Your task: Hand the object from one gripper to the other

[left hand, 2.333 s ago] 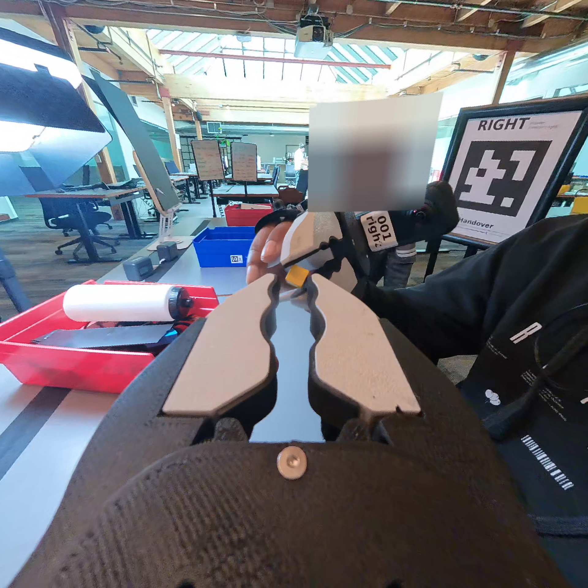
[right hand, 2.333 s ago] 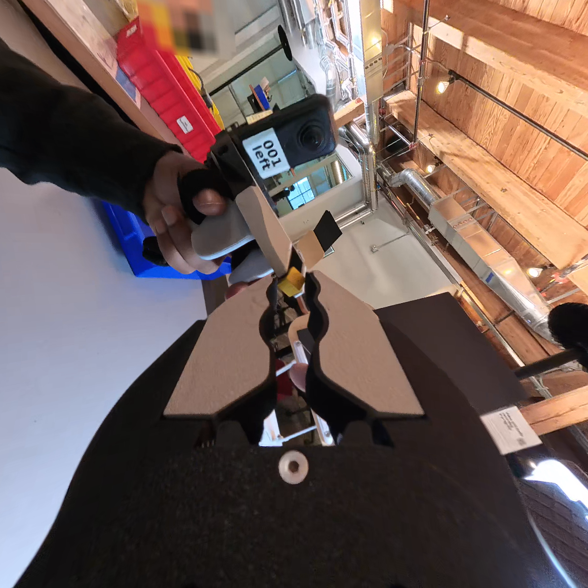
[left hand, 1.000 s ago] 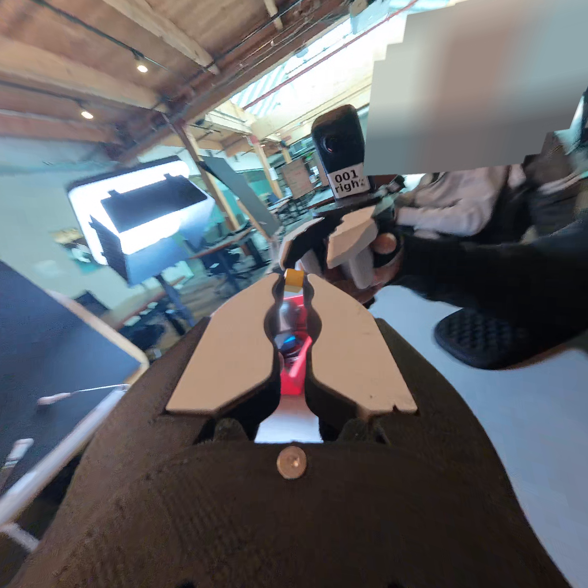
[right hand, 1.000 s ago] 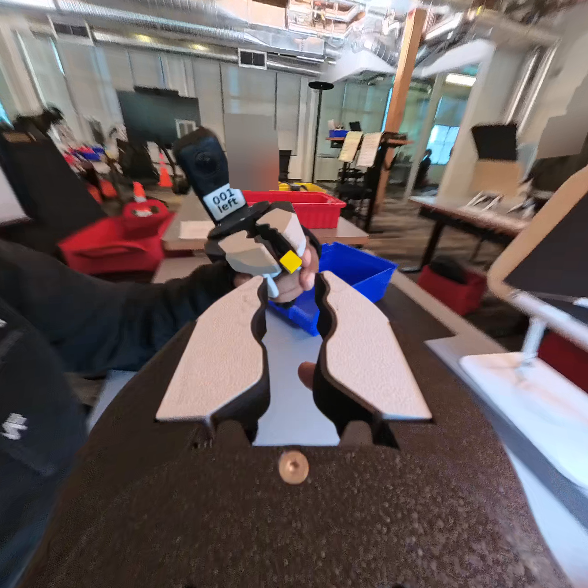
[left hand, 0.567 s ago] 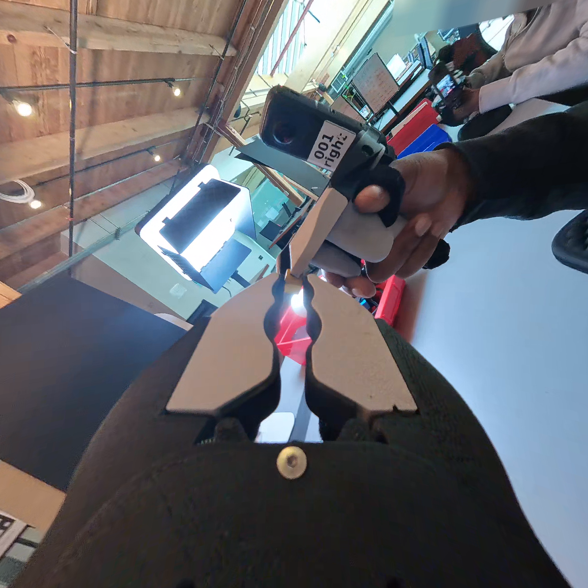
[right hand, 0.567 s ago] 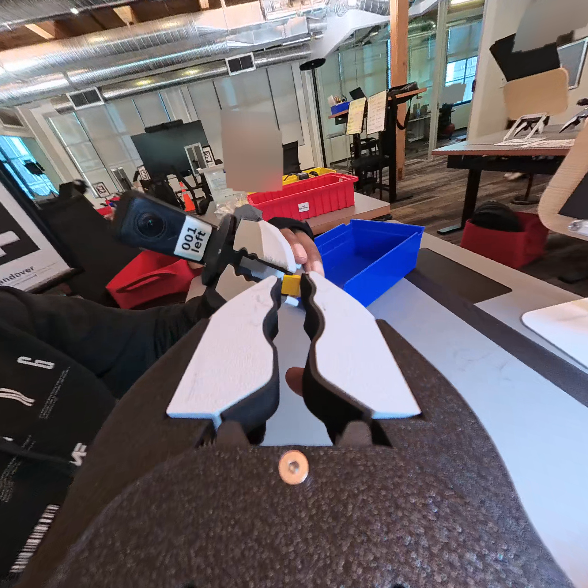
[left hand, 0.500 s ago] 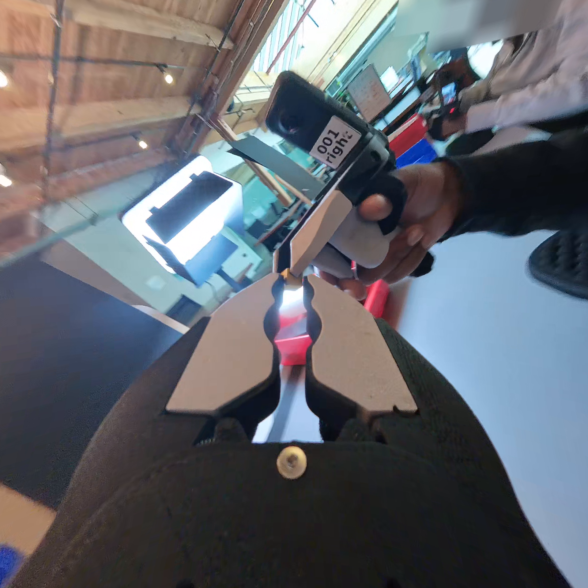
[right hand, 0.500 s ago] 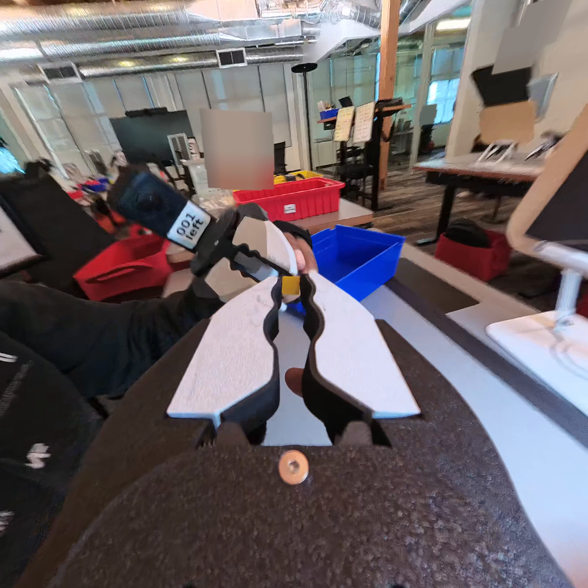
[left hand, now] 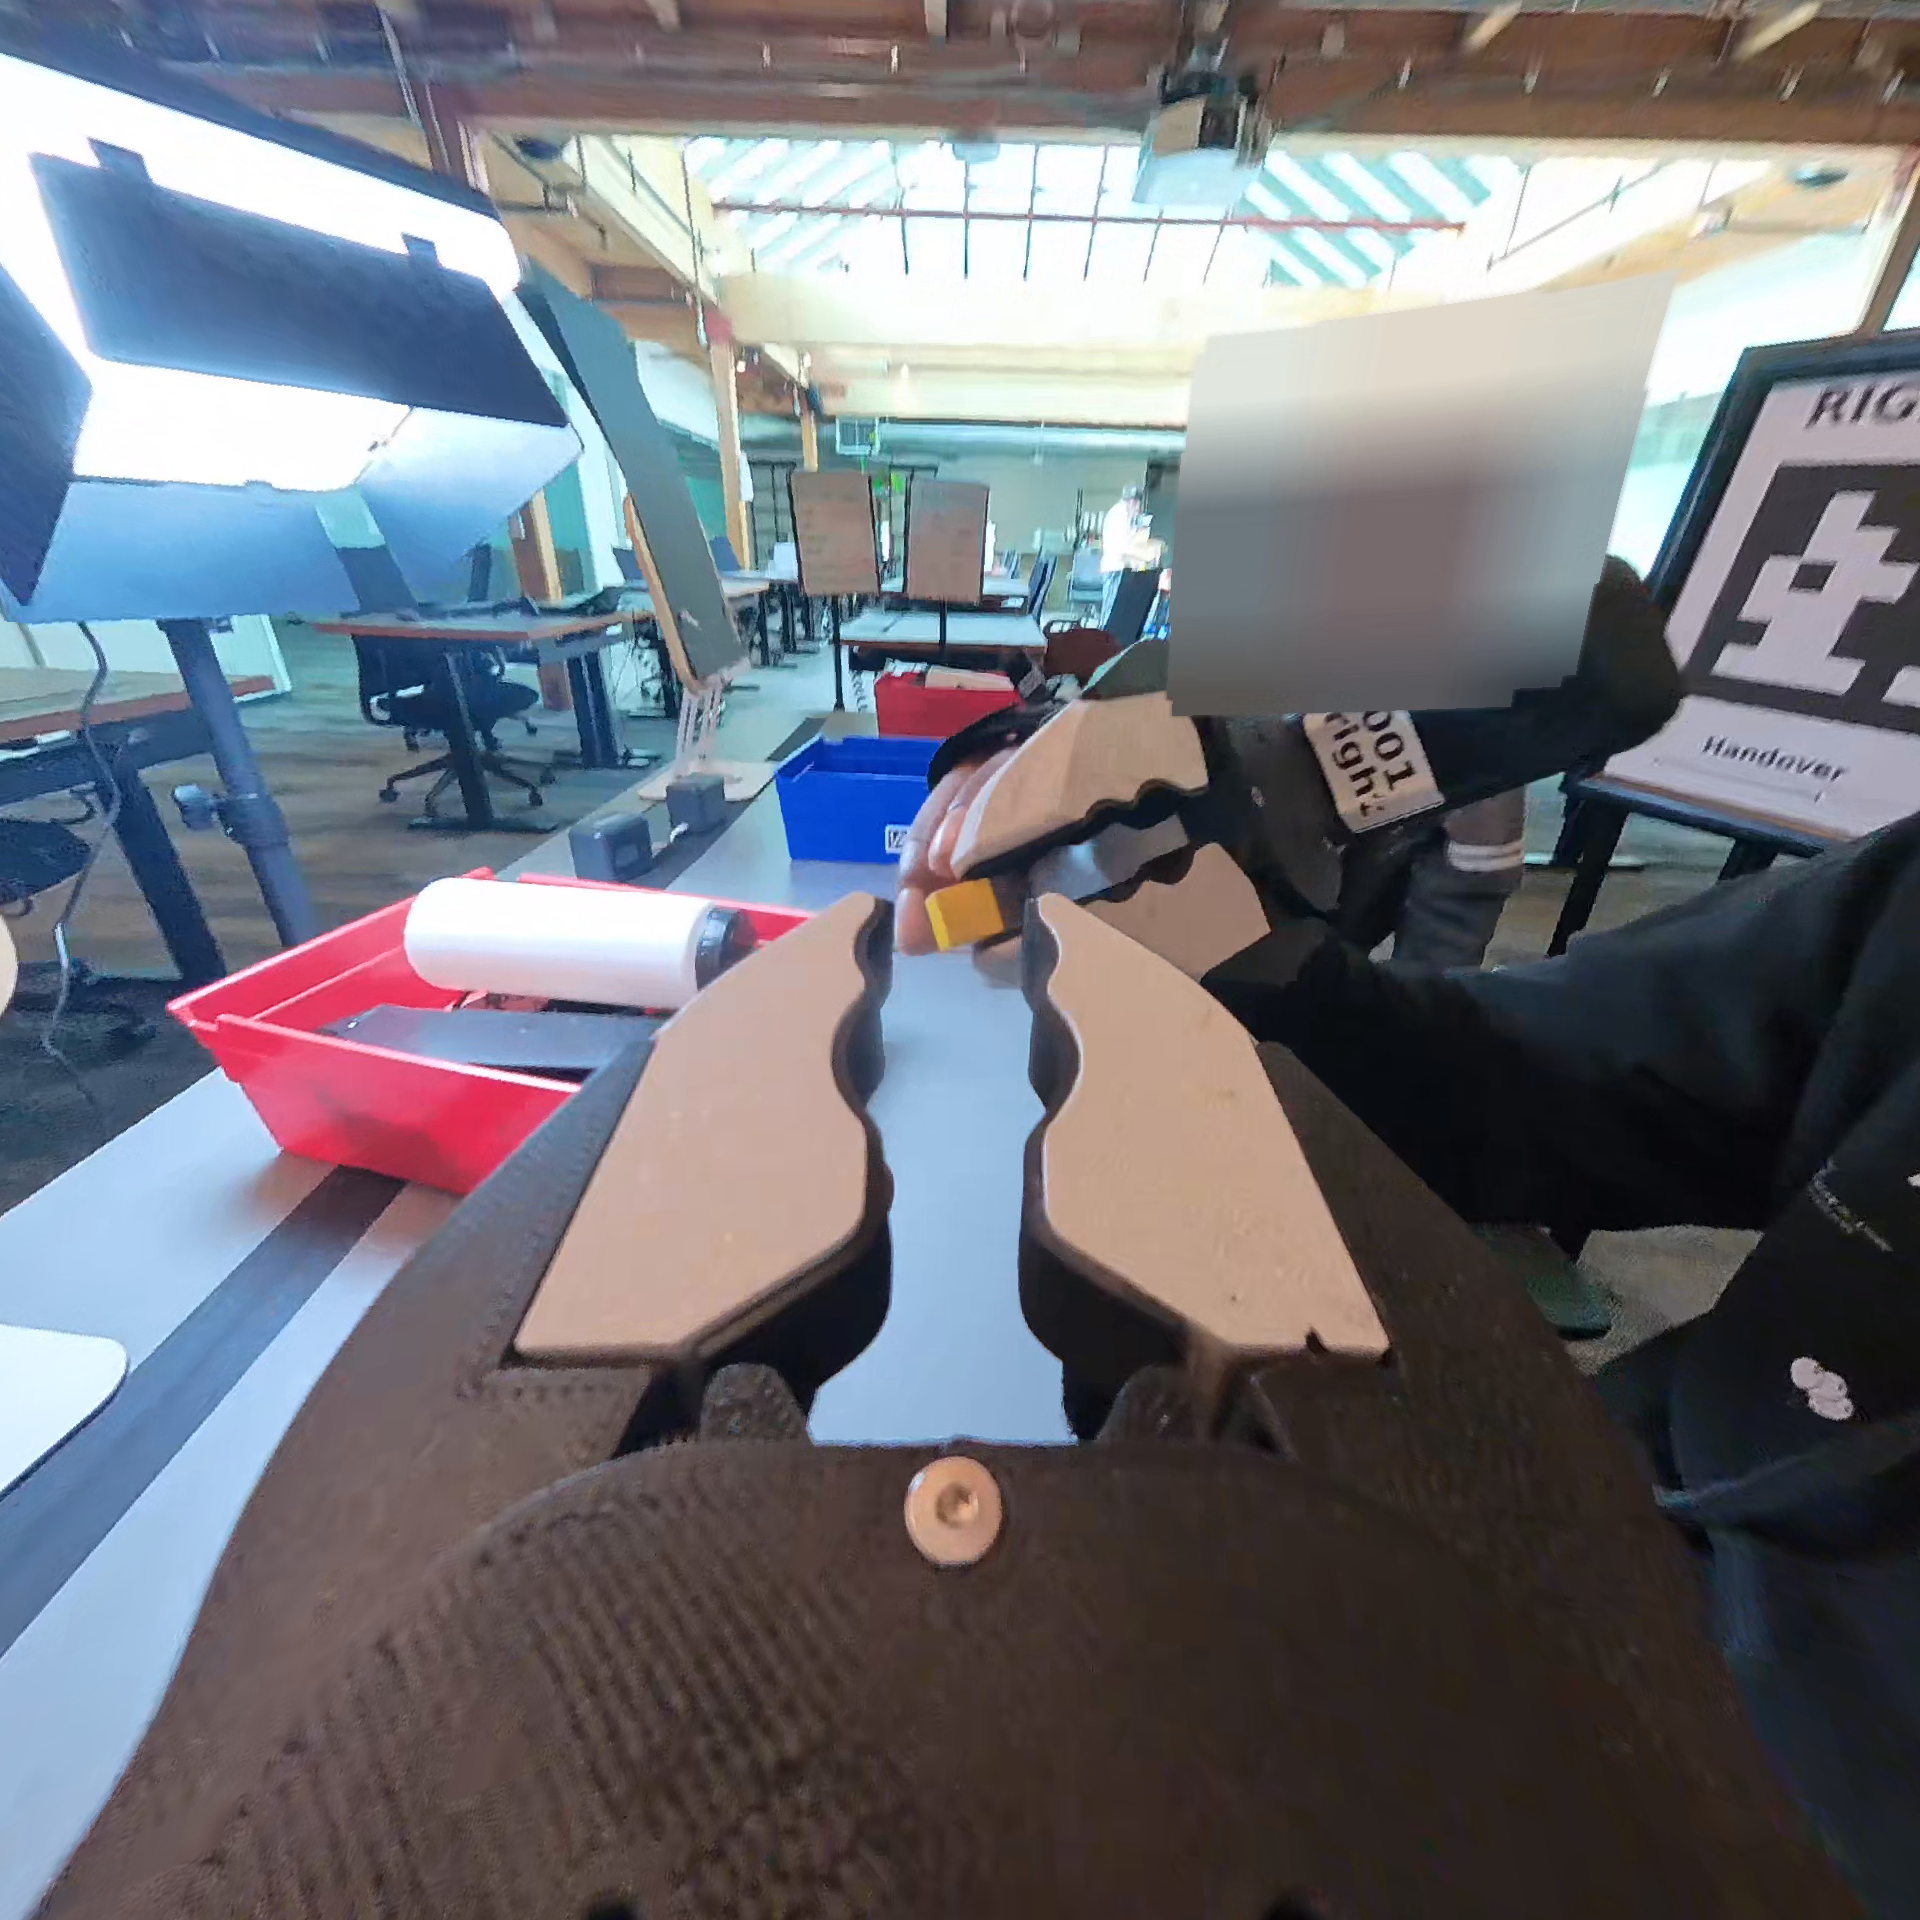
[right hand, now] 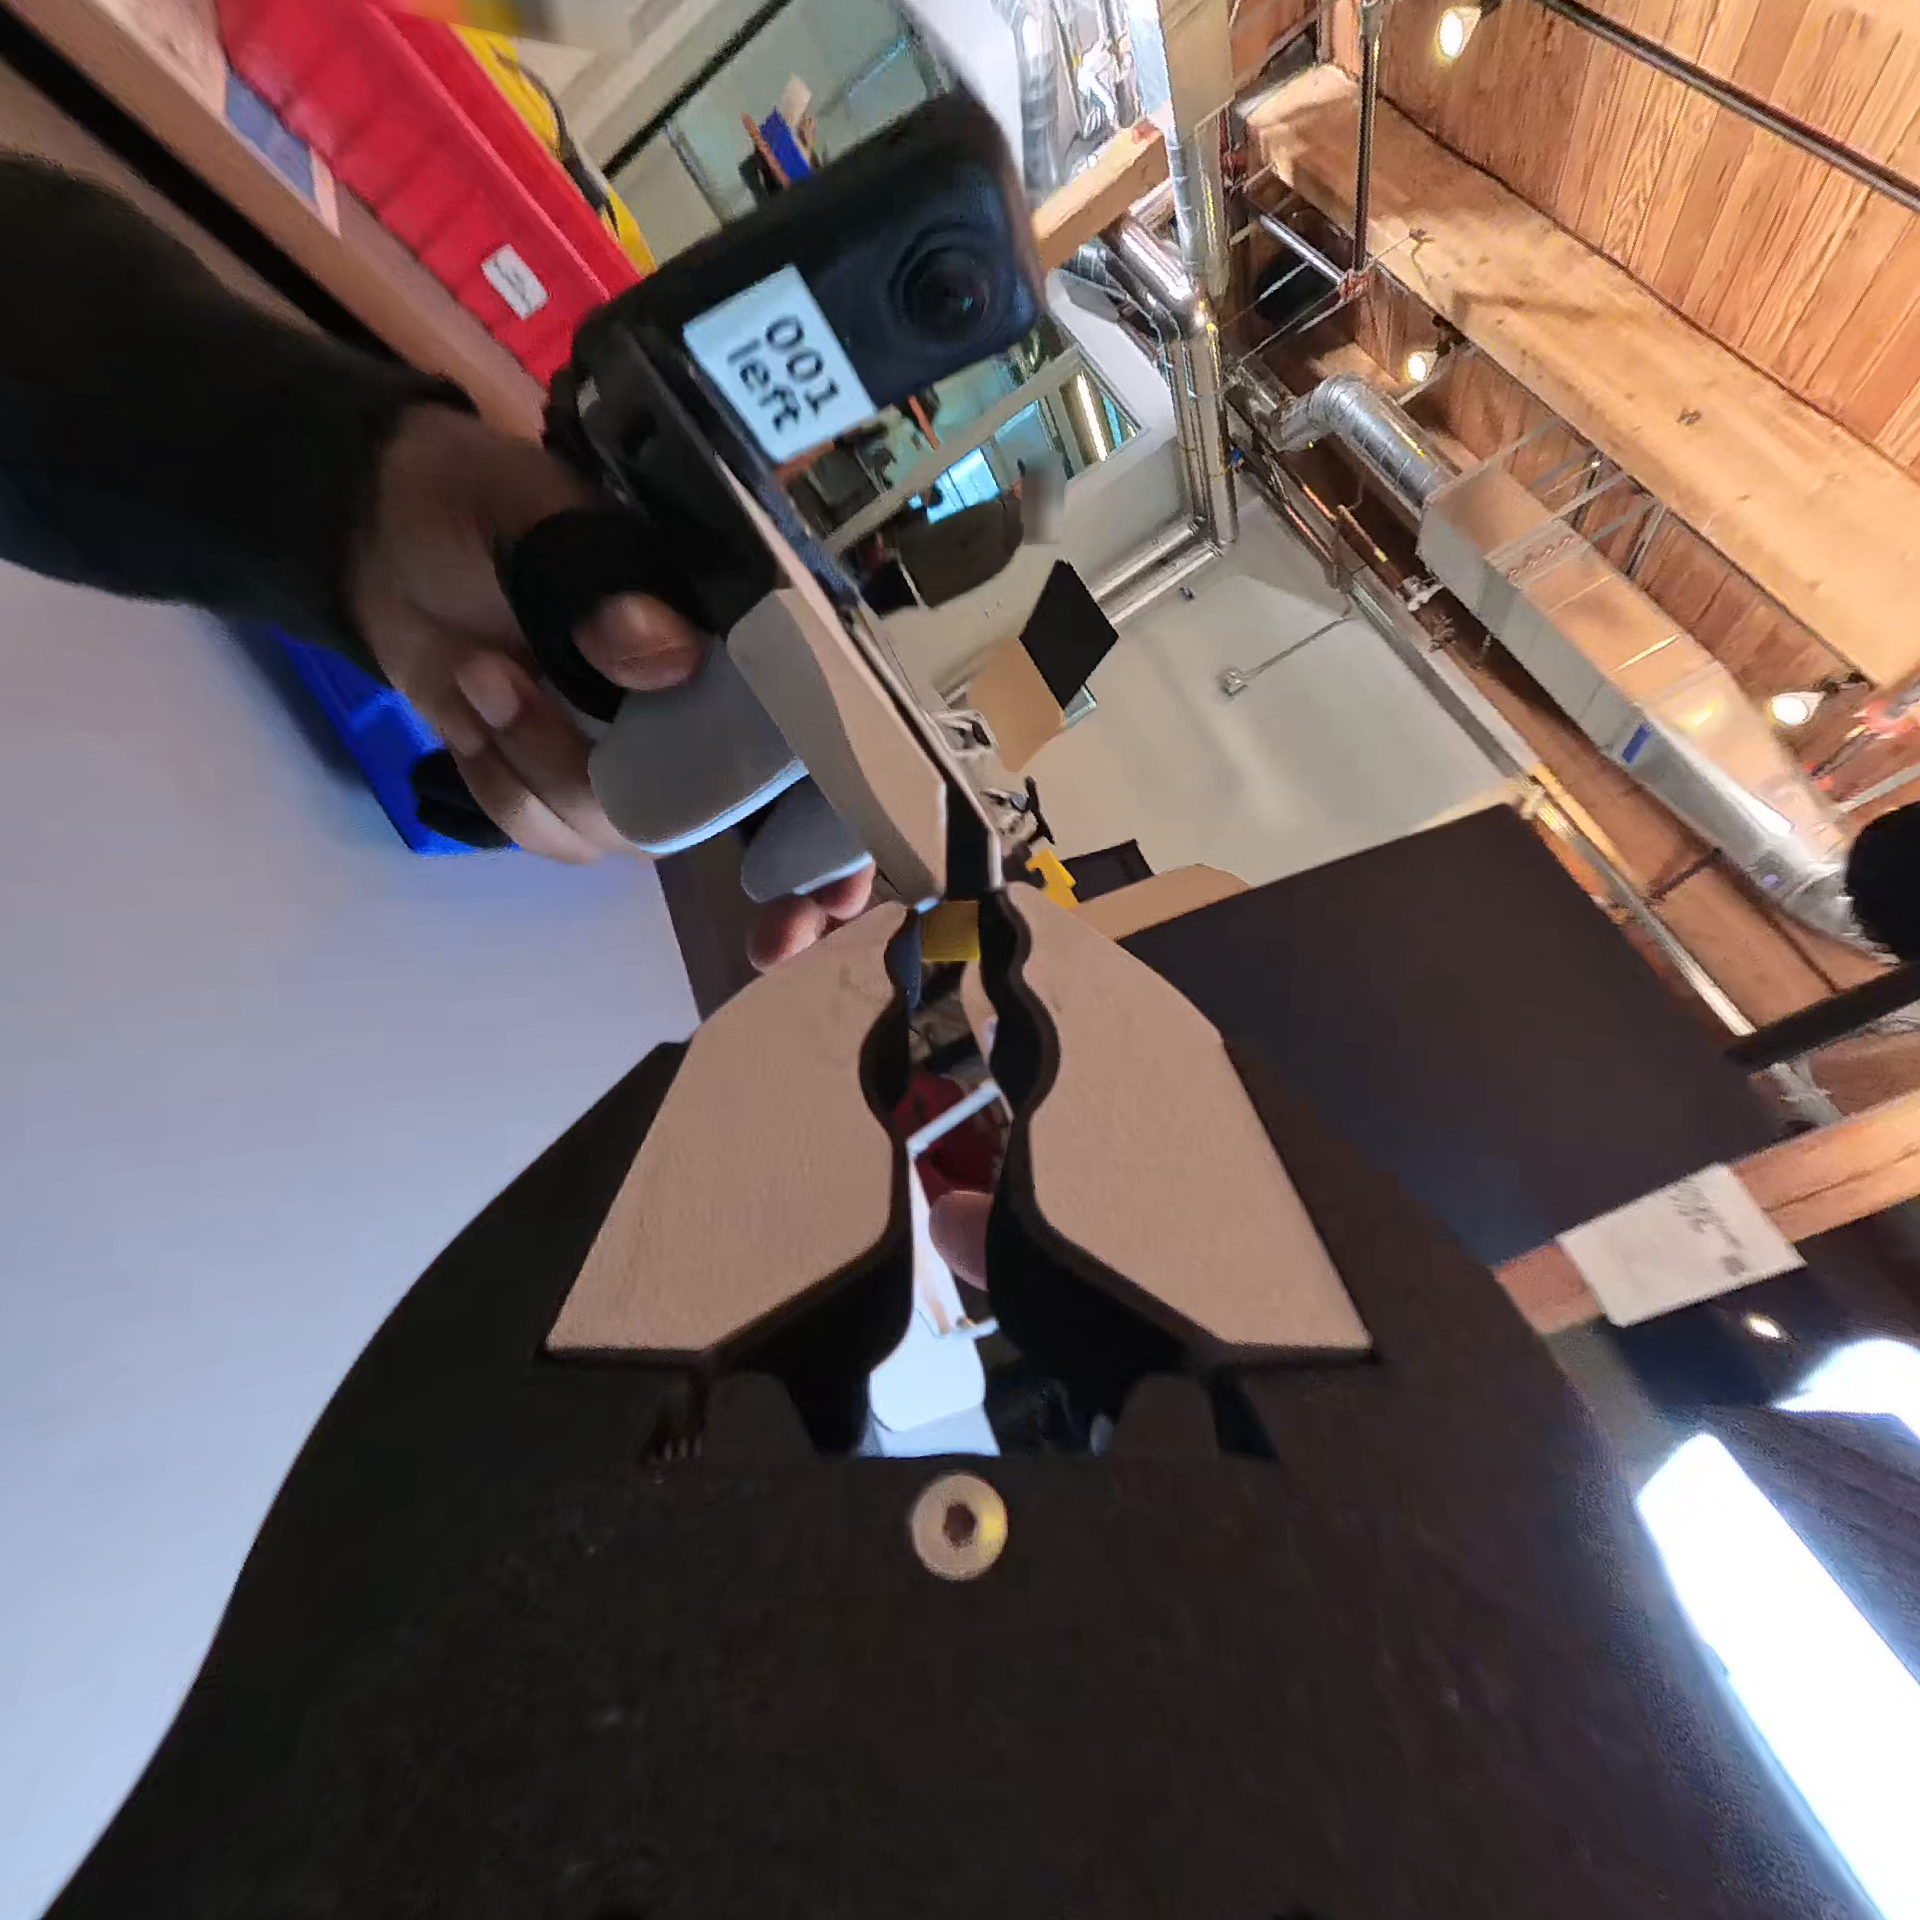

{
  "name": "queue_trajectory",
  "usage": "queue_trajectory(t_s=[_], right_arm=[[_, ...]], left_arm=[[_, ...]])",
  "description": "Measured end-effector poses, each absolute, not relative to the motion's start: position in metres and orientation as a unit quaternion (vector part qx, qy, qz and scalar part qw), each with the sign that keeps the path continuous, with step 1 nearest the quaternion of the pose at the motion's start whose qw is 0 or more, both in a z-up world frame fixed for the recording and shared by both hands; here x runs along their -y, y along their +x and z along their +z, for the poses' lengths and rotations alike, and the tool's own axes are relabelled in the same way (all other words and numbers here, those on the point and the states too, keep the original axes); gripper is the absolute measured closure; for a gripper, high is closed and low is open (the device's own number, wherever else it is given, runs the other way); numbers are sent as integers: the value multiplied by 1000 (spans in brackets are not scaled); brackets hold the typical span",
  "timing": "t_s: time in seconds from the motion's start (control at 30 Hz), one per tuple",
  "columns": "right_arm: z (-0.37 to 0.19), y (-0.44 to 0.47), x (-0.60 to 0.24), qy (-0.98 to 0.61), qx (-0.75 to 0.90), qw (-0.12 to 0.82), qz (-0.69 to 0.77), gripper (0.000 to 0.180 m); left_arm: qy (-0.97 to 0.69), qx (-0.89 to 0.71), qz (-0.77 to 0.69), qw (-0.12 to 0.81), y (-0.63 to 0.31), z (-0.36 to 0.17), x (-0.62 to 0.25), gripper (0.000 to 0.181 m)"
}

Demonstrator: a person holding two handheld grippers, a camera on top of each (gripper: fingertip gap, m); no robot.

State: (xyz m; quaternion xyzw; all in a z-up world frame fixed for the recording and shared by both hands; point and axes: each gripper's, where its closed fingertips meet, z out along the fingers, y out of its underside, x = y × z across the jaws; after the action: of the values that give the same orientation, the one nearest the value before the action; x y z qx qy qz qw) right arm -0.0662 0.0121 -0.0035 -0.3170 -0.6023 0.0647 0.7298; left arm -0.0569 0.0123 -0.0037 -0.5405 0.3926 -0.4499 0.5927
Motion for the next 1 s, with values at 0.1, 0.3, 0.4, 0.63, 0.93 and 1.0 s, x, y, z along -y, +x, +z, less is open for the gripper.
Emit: queue_trajectory(t_s=[0.1, 0.3, 0.4, 0.63, 0.93, 1.0], right_arm=[[-9, -67, -13, -297, 616, 729, 23, 169], [-19, -69, -15, -271, 640, 719, -30, 169], [-11, -68, -9, -322, 619, 709, 101, 165], [17, -57, 1, -449, 484, 513, 549, 154], [13, -78, 38, -474, 392, 224, 756, 155], [8, -83, 42, -491, 393, 214, 747, 159]], left_arm=[[-557, -398, -436, 584, -55, -9, -14, 167], [-583, -422, -404, 564, -54, -22, -17, 170], [-545, -436, -402, 593, -56, -13, -11, 170], [-390, -453, -400, 695, -69, 21, 20, 170], [-344, -525, -317, 711, -62, 12, 36, 170], [-343, -538, -289, 714, -61, 9, 36, 170]])
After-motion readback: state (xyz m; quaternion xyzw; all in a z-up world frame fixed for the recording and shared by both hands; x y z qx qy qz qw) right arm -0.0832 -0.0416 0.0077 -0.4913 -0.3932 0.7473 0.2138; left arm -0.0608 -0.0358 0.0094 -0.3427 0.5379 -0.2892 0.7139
